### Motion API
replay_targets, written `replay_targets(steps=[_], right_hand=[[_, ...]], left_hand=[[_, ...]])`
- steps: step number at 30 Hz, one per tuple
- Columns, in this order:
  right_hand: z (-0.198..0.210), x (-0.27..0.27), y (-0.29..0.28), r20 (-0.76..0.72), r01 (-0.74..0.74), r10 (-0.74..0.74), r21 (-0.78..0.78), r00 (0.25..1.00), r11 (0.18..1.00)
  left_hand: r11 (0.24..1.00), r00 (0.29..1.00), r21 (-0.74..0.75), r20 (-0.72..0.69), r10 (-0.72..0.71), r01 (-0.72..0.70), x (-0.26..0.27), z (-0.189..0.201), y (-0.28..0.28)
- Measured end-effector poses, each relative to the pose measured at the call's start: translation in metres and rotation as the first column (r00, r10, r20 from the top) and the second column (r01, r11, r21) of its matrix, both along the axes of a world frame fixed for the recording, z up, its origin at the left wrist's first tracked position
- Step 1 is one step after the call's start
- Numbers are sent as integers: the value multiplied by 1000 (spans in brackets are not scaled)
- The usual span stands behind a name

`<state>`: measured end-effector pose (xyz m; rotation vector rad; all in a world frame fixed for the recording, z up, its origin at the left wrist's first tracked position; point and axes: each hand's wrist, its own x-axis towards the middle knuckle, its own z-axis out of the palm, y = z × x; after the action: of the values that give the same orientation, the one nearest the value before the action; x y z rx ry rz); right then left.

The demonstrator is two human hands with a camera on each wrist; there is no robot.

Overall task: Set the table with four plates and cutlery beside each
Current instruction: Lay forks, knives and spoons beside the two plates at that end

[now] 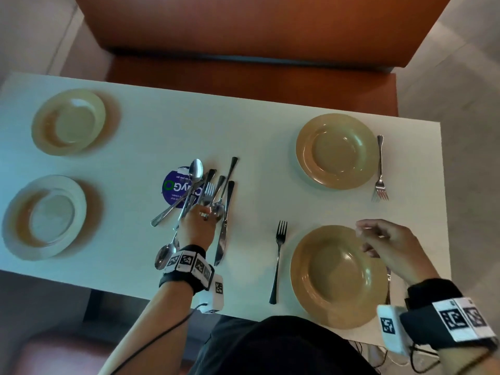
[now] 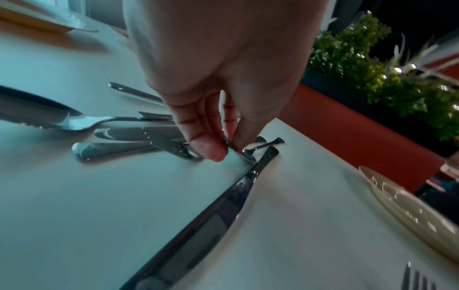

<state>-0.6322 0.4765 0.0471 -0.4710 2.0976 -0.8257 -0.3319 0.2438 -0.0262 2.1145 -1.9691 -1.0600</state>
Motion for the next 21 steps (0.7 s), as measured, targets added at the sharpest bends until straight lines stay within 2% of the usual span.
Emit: replay_targets(steps=[5, 8, 13, 17, 21], right_hand=[[5, 33, -22, 29, -9, 11, -49, 1000, 999], [-2, 46, -27, 7, -49, 49, -8, 999, 999], [-5, 67, -38, 47, -33, 34, -22, 998, 999], [-8, 79, -38, 49, -60, 59, 12, 997, 998], [-8, 83, -13, 33, -77, 75, 62, 997, 995]], left_hand=[[984, 986, 164, -143, 86, -62, 22, -16, -16], [972, 959, 223, -254, 124, -67, 26, 2, -20], [957, 895, 288, -416, 163, -40, 22, 25, -24], [938, 867, 345, -468, 170, 2, -1, 25, -32], [929, 847, 369, -499, 182, 17, -49, 11, -43]])
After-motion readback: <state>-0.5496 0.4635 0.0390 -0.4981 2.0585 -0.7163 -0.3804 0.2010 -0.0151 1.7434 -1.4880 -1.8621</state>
